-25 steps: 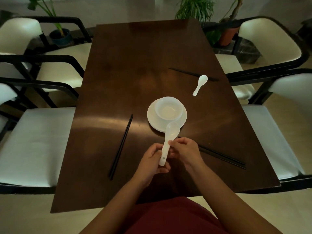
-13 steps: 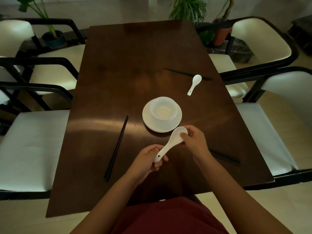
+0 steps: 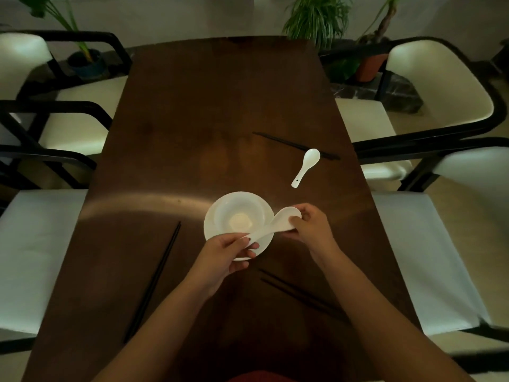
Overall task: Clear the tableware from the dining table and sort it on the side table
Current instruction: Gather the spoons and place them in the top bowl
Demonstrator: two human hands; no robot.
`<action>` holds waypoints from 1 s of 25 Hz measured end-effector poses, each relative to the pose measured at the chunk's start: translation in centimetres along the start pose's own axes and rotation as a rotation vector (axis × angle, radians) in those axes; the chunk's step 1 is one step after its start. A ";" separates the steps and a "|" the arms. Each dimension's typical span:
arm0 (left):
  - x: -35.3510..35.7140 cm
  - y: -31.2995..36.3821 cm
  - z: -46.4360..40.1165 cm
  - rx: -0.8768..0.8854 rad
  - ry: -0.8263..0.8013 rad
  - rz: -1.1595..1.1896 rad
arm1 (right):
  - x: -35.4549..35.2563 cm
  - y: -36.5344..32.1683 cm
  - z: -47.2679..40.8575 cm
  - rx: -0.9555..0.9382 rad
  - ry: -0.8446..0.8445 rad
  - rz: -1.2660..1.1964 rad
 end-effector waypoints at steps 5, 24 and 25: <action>1.3 2.7 -5.8 -0.013 0.066 0.049 | -4.6 -3.7 -10.2 0.021 0.072 0.122; -2.1 2.7 -8.7 -0.020 0.189 0.140 | -9.2 -9.2 -21.5 -0.323 0.325 0.706; -2.3 3.0 -8.4 -0.010 0.177 0.144 | -10.0 -9.9 -20.2 -0.276 0.289 0.511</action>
Point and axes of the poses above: each hand's wrist, its own z-axis away from the middle knuckle, its own x-axis out of the palm, y = z × x, the point moved 5 cm from there along -z, towards the middle knuckle, and after that the axes turned 3 degrees about x, right-handed, at the moved point
